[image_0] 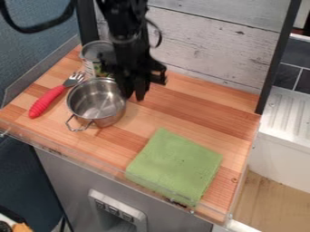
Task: Take the pot and put it on the right side of the table above the green towel
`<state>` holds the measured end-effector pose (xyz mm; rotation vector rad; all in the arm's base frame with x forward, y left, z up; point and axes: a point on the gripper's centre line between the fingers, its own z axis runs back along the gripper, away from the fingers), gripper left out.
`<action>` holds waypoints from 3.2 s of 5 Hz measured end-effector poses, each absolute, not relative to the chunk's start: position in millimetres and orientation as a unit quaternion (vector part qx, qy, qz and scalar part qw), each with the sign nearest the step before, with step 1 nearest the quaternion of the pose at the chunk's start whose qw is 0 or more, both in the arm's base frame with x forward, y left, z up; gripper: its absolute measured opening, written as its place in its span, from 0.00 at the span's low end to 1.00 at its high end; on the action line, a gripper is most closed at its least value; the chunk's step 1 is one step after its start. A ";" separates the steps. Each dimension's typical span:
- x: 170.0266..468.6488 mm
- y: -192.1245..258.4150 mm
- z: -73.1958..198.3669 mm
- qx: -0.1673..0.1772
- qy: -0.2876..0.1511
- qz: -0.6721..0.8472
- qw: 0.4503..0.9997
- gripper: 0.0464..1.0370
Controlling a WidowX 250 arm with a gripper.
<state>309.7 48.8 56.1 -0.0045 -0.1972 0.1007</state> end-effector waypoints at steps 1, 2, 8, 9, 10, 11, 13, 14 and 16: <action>311.0 56.8 43.4 0.000 -0.084 0.053 0.995 0.74; 314.0 54.3 27.0 0.001 -0.067 0.044 0.997 0.95; 316.5 41.0 45.6 0.005 -0.091 0.045 0.995 0.03; 344.3 -0.7 61.3 -0.022 -0.117 0.012 0.993 0.03; 361.3 -39.3 49.6 -0.040 -0.106 -0.019 0.993 0.03; 370.5 -59.1 38.5 -0.042 -0.097 -0.039 0.994 0.03; 377.6 -67.2 26.1 -0.048 -0.086 -0.042 0.994 0.05; 374.3 -74.8 22.5 -0.055 -0.079 -0.042 0.994 0.23; 359.5 -74.9 55.1 -0.050 -0.091 -0.037 0.994 0.82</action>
